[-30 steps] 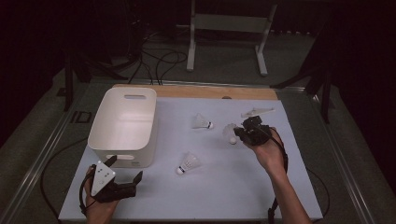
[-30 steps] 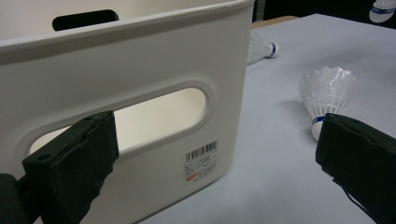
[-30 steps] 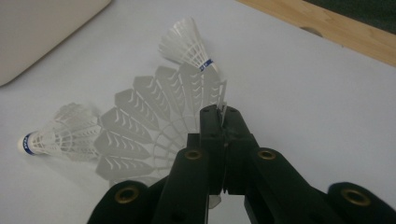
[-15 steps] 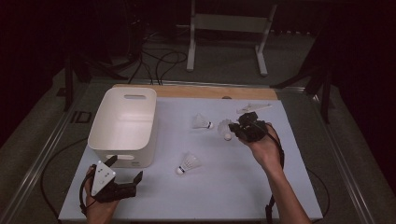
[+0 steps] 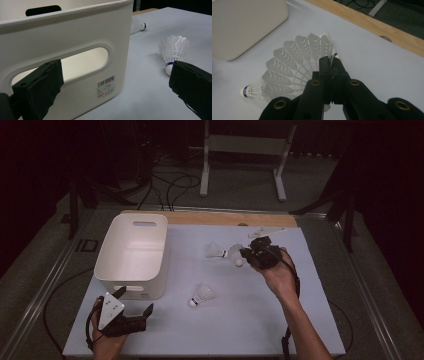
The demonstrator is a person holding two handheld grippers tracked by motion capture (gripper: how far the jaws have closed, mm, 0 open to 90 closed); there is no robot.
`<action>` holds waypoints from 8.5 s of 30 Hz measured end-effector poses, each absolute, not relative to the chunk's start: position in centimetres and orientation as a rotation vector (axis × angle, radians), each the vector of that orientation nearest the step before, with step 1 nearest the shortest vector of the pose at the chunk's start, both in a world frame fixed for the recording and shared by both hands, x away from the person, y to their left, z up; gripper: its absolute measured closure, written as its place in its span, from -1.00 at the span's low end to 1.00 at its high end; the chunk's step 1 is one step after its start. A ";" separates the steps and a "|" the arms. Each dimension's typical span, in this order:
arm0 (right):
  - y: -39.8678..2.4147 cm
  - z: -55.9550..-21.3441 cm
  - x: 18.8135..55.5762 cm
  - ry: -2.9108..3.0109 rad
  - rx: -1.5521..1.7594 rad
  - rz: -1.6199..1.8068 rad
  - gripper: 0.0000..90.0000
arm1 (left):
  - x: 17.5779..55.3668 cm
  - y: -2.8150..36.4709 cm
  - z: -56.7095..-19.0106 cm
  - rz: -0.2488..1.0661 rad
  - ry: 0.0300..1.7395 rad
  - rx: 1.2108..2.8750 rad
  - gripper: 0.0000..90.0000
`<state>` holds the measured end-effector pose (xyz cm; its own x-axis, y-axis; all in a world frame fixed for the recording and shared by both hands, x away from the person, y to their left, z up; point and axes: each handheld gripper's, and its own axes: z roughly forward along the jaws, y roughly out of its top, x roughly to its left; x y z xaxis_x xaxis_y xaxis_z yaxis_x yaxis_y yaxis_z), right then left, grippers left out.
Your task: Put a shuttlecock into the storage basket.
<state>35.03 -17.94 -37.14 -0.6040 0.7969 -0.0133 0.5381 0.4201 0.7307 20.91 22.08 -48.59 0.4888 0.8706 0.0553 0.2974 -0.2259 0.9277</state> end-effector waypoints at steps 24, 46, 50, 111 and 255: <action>-15.4 -35.6 35.4 2.319 1.087 1.030 0.98 | 20.9 22.0 -48.6 0.743 0.985 1.767 -1.00; -13.0 -34.7 36.5 2.341 1.060 1.104 0.98 | 20.9 22.0 -48.6 0.744 0.983 1.761 -1.00; -12.5 -34.6 36.8 2.342 1.053 1.114 0.98 | 20.9 22.0 -48.6 0.743 0.983 1.761 -1.00; -7.5 -32.9 39.7 2.315 1.067 1.334 0.98 | 20.9 22.0 -48.6 0.751 0.985 1.760 -1.00; -3.4 -34.2 41.4 2.349 0.943 1.247 -0.79 | 21.0 21.7 -48.6 0.741 0.967 1.768 -1.00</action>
